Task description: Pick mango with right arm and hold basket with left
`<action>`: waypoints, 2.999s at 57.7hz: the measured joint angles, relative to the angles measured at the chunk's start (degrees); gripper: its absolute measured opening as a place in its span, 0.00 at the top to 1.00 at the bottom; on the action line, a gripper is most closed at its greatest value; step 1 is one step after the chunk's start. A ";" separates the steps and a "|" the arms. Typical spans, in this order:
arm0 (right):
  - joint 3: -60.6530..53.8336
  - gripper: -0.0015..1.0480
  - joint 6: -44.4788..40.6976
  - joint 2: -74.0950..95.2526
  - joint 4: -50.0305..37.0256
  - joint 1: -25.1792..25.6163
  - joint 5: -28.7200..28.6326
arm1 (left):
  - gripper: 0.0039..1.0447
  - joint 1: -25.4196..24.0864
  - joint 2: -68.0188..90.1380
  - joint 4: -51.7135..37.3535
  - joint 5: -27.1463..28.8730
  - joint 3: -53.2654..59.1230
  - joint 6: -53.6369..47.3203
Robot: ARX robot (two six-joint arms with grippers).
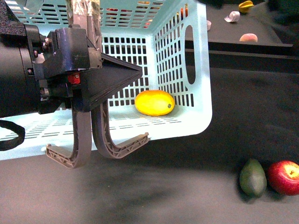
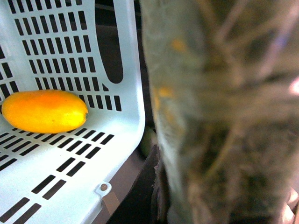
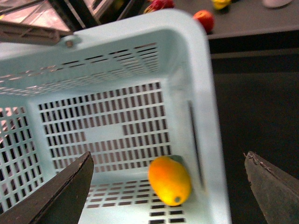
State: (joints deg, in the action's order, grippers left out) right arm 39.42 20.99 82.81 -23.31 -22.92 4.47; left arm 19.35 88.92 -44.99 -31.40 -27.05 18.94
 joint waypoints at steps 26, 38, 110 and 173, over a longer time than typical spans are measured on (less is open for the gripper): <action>-21.84 0.08 0.37 -43.69 21.64 11.39 19.63 | 0.91 -0.02 0.00 0.00 -0.11 0.00 -0.46; -26.91 0.08 -0.83 -55.21 26.49 15.69 26.69 | 0.91 -0.02 0.00 0.00 -0.02 0.00 -0.44; -39.10 0.98 -20.81 -81.96 22.95 22.80 -4.48 | 0.91 0.02 0.00 0.00 -0.04 0.00 -0.48; -39.10 0.26 -20.87 -82.51 23.21 22.80 -4.44 | 0.91 0.00 0.00 0.00 -0.07 0.00 -0.48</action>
State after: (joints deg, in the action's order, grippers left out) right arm 0.32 0.12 0.30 -0.10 -0.12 0.03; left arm 19.35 88.92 -44.99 -31.46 -27.05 18.46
